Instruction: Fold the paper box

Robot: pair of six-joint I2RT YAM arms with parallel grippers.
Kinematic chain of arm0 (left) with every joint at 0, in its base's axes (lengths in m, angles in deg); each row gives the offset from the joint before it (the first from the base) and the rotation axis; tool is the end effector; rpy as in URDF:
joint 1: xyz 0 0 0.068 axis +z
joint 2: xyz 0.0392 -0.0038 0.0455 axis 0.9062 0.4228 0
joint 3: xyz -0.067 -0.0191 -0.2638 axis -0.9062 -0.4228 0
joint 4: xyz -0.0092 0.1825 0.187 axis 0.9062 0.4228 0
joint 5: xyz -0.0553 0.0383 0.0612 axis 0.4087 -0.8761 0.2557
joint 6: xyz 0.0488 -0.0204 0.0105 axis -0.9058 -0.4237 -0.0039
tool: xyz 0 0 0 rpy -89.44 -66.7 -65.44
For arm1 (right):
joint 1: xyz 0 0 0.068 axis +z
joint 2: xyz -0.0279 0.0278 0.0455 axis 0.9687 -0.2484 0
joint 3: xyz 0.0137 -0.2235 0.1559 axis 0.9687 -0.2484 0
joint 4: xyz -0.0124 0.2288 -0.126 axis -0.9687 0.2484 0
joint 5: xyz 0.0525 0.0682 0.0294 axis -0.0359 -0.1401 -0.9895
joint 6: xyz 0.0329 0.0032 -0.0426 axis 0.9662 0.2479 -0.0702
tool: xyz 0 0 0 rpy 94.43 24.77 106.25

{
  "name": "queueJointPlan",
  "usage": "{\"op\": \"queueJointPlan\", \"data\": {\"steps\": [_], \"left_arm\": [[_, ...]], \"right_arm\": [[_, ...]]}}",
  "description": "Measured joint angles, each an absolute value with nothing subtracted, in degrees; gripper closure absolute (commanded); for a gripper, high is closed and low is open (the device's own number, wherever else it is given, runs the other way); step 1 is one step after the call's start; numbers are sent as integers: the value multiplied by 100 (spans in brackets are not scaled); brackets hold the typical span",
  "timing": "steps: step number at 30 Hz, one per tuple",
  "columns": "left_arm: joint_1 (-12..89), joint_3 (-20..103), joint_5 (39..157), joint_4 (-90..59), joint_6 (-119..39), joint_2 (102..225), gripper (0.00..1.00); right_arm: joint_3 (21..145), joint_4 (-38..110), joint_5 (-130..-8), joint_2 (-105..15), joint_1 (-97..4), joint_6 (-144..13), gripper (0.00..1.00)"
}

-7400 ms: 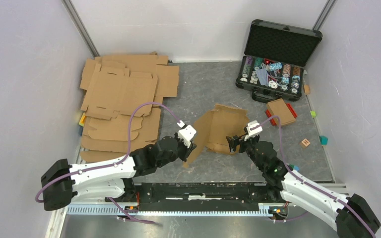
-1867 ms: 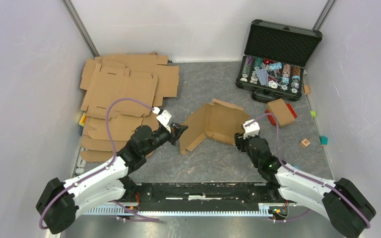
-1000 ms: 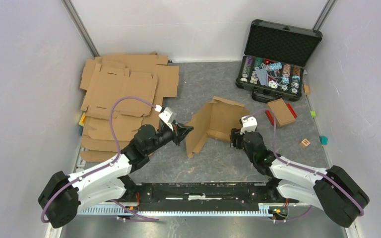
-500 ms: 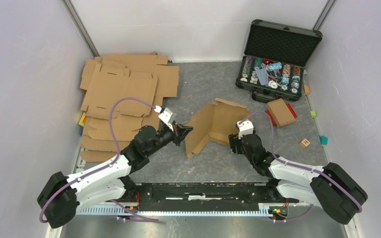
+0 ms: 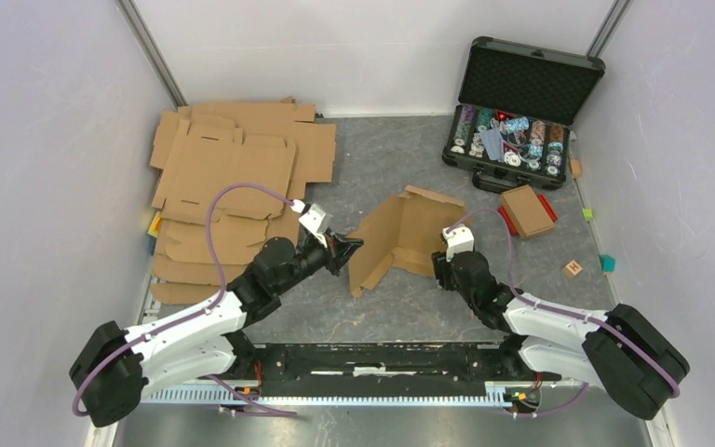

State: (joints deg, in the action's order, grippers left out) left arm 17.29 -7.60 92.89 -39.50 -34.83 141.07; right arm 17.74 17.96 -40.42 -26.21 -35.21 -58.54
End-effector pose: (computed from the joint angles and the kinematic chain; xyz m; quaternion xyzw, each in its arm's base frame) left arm 0.1425 -0.1595 0.2456 0.2116 0.7022 -0.3808 0.5632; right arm 0.1477 0.1095 0.1295 -0.1193 0.8675 0.0677 0.4781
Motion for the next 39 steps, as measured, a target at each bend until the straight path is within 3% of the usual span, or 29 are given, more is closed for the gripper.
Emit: {"op": "queueJointPlan", "data": {"steps": [9, 16, 21, 32, 36, 39], "left_arm": [[1560, -701, 9262, -3943, -3452, 14162, 96], [1497, -697, 9273, -4068, -3216, 14247, 97], [1497, -697, 9273, -4013, -3131, 14183, 96], [1355, -697, 9267, -3985, -2993, 14129, 97], [1335, -697, 9291, -4048, -2921, 14186, 96], [1335, -697, 9313, -4096, -2856, 14221, 97]], "right_arm": [[1790, 1958, -4160, -2415, -3521, -5384, 38], [1790, 1814, -4140, -2365, -3521, -5218, 48], [1811, 1851, -3939, -2367, -3521, -4981, 49], [1934, 1752, -3716, -2553, -3524, -4354, 75], [1947, 1674, -3843, -2658, -3521, -4385, 69], [1947, 1645, -3845, -2658, -3521, -4446, 48]]}}
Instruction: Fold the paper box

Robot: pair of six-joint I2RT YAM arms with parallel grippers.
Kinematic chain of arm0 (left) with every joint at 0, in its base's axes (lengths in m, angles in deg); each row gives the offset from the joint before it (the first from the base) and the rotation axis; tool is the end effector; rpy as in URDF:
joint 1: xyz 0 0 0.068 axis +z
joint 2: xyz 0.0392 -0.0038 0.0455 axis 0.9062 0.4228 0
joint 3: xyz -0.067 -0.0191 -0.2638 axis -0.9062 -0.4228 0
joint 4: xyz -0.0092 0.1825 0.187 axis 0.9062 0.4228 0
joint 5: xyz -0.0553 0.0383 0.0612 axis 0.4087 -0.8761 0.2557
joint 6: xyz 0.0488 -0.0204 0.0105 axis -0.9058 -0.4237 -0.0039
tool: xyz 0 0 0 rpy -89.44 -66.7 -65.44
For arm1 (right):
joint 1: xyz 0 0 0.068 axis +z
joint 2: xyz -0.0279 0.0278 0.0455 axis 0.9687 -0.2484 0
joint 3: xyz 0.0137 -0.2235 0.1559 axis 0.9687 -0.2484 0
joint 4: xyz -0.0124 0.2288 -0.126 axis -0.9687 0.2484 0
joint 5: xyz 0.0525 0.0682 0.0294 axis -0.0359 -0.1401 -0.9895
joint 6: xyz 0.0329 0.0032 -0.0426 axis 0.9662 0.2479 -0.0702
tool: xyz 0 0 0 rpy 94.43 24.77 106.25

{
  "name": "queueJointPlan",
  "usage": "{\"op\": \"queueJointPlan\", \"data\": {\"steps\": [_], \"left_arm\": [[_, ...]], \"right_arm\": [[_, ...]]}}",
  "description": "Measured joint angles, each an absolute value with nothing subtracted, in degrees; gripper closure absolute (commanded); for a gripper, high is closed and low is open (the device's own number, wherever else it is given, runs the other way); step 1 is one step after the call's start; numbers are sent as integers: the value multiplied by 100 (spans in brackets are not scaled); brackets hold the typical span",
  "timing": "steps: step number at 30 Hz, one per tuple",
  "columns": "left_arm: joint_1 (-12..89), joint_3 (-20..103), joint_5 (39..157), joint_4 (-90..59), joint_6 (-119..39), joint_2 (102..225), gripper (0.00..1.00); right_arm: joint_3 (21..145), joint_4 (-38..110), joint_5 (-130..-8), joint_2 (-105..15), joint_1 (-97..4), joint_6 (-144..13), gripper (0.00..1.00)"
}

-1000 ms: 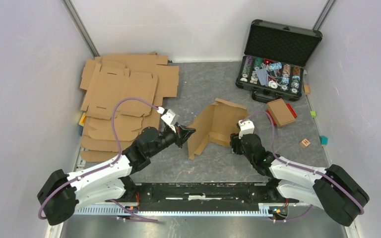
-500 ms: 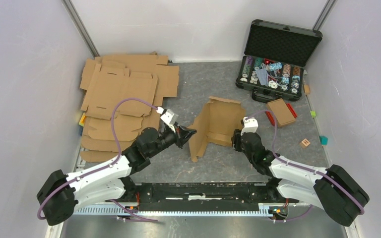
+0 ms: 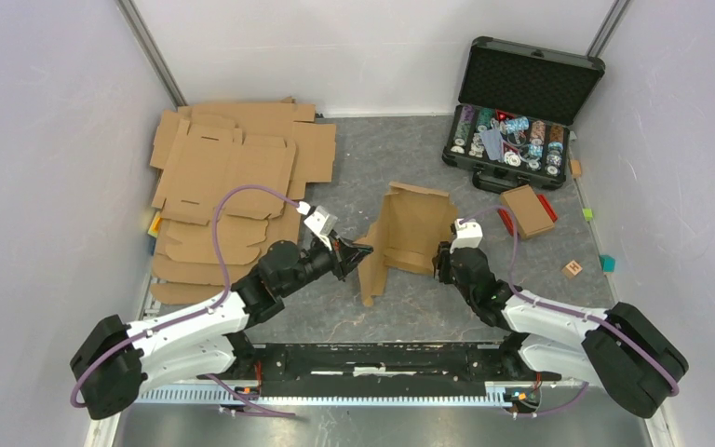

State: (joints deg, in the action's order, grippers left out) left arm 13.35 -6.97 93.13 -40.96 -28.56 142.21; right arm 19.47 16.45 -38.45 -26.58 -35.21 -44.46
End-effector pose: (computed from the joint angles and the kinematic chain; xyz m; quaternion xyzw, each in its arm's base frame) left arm 0.1334 -0.1719 0.2484 0.1974 0.7004 -0.4341 0.5310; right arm 0.1544 0.1137 0.1397 0.0015 0.8625 0.1266 0.4900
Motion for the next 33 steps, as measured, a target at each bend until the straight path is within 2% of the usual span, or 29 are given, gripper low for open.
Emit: {"op": "queueJointPlan", "data": {"steps": [4, 8, 12, 21, 25, 28, 30, 33], "left_arm": [[1335, -697, 9326, -4111, -2810, 14231, 96], [1333, -697, 9284, -4013, -2812, 14151, 96], [1311, -697, 9260, -3803, -2819, 13982, 96], [1307, -692, 9236, -3580, -2867, 13873, 97], [1276, -692, 9225, -3536, -2886, 13875, 97], [1272, -679, 9195, -3493, -2917, 13875, 97], [1261, -647, 9149, -3471, -2939, 13884, 97], [1232, -570, 9125, -3462, -2963, 13930, 97]], "right_arm": [[1947, 1626, -3799, -2533, -3521, -4643, 43], [1947, 1532, -3771, -2179, -3521, -4979, 47], [1947, 1429, -3620, -1865, -3521, -5362, 44], [1958, 1516, -3191, -1657, -3510, -5867, 47], [2026, 1641, -3008, -1578, -3510, -5939, 61], [2168, 1800, -2890, -1587, -3508, -6007, 83], [2273, 1849, -2848, -1620, -3491, -6048, 88], [2371, 1866, -2820, -1729, -3465, -6050, 90]]}}
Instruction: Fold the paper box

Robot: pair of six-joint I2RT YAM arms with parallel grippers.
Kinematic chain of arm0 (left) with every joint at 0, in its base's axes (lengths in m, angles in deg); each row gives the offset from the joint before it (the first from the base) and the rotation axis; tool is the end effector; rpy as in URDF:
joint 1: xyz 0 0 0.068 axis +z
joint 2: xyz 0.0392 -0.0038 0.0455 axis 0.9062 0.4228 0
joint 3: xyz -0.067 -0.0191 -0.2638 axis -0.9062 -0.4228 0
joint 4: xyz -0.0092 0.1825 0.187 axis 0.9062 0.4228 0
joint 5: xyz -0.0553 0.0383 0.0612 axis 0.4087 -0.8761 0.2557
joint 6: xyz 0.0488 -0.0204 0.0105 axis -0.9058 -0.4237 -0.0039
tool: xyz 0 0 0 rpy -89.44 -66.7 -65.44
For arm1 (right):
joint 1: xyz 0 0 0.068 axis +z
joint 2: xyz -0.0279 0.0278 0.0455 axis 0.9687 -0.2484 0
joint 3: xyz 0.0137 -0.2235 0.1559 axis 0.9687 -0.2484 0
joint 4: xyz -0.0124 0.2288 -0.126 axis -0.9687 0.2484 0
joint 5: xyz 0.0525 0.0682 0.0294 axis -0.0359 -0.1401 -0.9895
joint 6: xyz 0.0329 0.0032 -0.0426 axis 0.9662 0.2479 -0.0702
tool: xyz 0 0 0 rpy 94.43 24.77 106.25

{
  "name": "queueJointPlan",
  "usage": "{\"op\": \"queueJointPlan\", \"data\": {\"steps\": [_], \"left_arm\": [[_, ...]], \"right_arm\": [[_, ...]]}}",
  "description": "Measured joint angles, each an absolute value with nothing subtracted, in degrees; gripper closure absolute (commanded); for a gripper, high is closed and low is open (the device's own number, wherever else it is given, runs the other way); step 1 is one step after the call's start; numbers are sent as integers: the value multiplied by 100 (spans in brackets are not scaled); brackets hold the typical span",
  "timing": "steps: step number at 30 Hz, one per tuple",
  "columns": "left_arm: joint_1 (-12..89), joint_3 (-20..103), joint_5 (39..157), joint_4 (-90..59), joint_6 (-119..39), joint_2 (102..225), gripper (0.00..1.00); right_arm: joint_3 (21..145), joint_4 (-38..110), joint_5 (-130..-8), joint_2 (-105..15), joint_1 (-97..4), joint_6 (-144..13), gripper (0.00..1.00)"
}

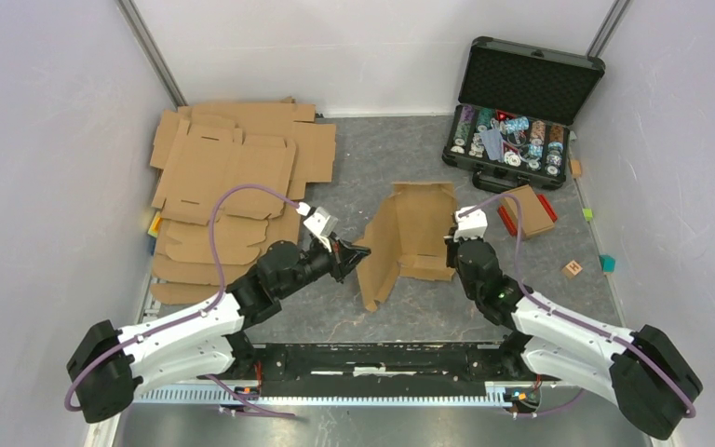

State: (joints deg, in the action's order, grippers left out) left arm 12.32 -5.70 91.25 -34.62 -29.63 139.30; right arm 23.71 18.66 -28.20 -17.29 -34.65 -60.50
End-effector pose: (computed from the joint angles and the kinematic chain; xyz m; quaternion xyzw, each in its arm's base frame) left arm 0.1275 -0.1686 0.2540 0.2026 0.7123 -0.4163 0.5275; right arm 0.1571 0.1111 0.1884 -0.0420 0.8037 0.0359 0.5925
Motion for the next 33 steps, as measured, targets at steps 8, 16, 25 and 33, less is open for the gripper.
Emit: {"op": "queueJointPlan", "data": {"steps": [8, 16, 25, 33], "left_arm": [[1071, -338, 9162, -3421, -3013, 14186, 97], [972, -316, 9212, -3523, -3033, 14315, 96], [896, -316, 9420, -3952, -3033, 14640, 96], [891, -314, 9343, -3847, -3044, 14599, 95]], "right_arm": [[2434, 1755, -2444, -2328, -3447, -5620, 83], [2428, 1285, -2442, -2866, -3447, -5128, 83], [2201, 994, -2341, -2800, -3285, -4669, 77], [2076, 979, -2555, -2617, -3126, -4887, 55]]}}
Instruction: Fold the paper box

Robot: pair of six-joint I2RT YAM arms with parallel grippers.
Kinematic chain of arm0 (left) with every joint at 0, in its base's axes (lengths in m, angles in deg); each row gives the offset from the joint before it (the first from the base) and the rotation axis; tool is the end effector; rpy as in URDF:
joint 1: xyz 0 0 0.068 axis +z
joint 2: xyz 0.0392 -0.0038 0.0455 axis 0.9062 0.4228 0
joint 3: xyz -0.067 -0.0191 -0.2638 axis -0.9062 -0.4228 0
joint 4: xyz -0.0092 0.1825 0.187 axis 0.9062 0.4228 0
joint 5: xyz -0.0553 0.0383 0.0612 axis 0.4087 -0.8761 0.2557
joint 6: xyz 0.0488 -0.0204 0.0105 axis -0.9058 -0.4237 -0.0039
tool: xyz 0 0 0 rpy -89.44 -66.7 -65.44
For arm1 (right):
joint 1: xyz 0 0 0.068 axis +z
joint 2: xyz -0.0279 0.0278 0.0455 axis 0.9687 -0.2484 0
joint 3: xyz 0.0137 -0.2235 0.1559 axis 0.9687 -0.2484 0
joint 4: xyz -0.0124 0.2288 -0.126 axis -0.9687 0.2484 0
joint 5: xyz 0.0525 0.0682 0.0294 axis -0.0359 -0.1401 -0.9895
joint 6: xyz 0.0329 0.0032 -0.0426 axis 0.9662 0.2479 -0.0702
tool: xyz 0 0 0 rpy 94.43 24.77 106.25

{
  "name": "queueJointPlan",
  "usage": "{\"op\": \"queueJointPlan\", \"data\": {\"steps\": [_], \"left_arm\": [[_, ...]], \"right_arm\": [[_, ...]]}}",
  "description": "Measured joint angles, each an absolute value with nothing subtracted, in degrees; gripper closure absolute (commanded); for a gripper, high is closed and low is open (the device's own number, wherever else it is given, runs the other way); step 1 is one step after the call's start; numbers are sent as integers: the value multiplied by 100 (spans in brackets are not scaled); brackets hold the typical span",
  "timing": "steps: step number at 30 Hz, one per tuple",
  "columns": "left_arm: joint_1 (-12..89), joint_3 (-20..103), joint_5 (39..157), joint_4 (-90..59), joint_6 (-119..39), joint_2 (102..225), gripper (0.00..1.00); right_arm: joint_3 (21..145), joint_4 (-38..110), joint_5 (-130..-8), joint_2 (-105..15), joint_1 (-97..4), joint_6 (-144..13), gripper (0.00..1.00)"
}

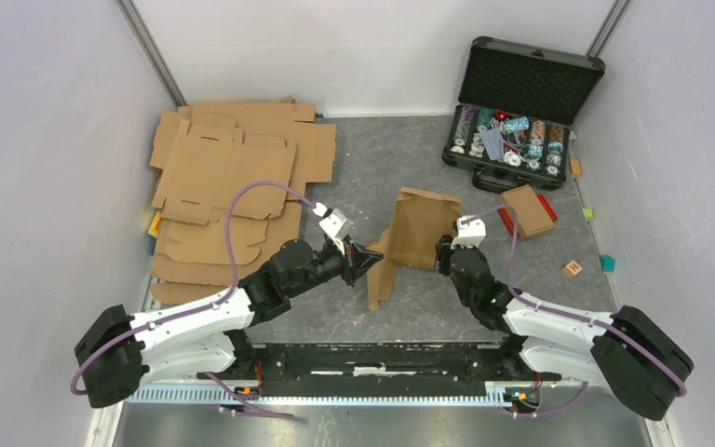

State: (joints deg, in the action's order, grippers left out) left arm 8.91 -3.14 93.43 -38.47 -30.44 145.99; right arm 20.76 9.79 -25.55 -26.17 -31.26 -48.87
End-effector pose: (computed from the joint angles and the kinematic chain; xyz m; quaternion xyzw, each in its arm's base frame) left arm 0.1275 -0.1936 0.2535 0.2412 0.7018 -0.4379 0.5074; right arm 0.1557 0.1236 0.1603 0.0203 0.8137 0.0808 0.5752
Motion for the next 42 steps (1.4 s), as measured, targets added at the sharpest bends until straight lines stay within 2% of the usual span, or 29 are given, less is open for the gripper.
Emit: {"op": "queueJointPlan", "data": {"steps": [6, 8, 10, 13, 15, 20, 21, 24, 27, 29, 37, 39, 42], "left_arm": [[891, -124, 8937, -3036, -3245, 14264, 92], [887, -87, 8760, -2791, -3315, 14177, 90], [883, -65, 8681, -2688, -3356, 14157, 82], [867, -56, 8550, -2527, -3402, 14181, 68], [861, -61, 8524, -2468, -3424, 14266, 62], [861, -83, 8366, -2435, -3431, 14548, 57], [861, -83, 8309, -2433, -3428, 14590, 59], [859, -83, 8100, -2435, -3431, 14662, 75], [861, -83, 7892, -2439, -3439, 14684, 97], [861, -83, 7743, -2437, -3465, 14704, 98], [859, 40, 7498, -2341, -3481, 14841, 98], [861, 57, 7498, -2328, -3483, 14841, 98], [861, 59, 7501, -2306, -3483, 14841, 98]], "right_arm": [[1678, 1049, -2903, -1867, -3100, -5274, 52], [1586, 1053, -3019, -1692, -3100, -5336, 61], [1523, 1064, -3051, -1596, -3100, -5364, 66], [1512, 1064, -3054, -1598, -3100, -5336, 66], [1512, 1064, -3058, -1648, -3100, -5325, 66], [1512, 1066, -3124, -1753, -3100, -5320, 66], [1512, 1066, -3141, -1753, -3100, -5320, 66], [1512, 1066, -3159, -1753, -3097, -5318, 64], [1512, 1064, -3224, -1758, -3097, -5311, 51], [1512, 1060, -3279, -1773, -3095, -5294, 44], [1534, 1160, -3307, -1581, -3082, -5506, 33], [1534, 1180, -3373, -1406, -3082, -5617, 34], [1532, 1184, -3506, -1130, -3082, -5729, 50]]}}
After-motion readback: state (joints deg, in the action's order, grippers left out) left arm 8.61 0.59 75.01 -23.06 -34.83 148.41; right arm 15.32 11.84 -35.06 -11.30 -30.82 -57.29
